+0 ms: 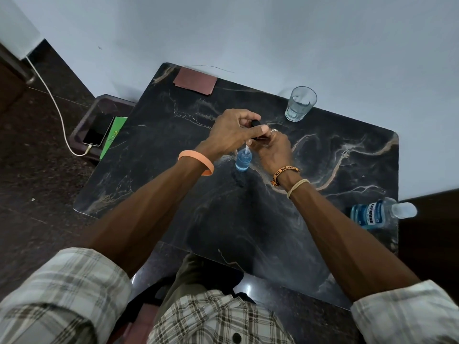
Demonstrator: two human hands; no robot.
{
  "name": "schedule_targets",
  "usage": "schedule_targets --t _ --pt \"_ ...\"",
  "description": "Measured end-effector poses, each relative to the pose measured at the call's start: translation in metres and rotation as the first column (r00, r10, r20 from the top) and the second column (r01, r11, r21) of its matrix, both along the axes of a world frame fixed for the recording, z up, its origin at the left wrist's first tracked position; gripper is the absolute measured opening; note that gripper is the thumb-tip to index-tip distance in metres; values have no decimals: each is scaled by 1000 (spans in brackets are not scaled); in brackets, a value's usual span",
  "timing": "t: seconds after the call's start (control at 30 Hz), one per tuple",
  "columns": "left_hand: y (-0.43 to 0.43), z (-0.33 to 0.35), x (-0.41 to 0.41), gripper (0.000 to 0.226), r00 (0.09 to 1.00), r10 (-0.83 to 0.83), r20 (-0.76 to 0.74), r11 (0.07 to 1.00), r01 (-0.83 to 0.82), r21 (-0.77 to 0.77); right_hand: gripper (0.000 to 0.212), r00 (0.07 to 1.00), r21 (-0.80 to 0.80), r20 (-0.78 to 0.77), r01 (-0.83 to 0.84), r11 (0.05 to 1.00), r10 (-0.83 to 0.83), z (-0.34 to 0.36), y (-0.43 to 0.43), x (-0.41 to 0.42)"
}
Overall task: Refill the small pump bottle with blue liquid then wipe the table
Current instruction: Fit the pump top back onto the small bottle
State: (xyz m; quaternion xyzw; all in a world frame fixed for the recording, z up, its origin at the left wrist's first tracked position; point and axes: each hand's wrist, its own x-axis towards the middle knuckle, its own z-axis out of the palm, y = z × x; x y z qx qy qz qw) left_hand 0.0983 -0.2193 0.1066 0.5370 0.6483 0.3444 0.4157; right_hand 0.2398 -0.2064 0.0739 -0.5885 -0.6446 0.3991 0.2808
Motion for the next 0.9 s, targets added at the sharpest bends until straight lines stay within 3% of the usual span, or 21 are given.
schedule_targets --t 0.53,0.9 --pt "-1 -3 0 44 1000 -8 22 1000 9 -12 9 999 31 33 -2 1000 1 -10 -1 3" --pt "-3 -24 -1 46 999 -29 16 999 29 -13 18 992 37 112 -53 998 49 -22 -2 3"
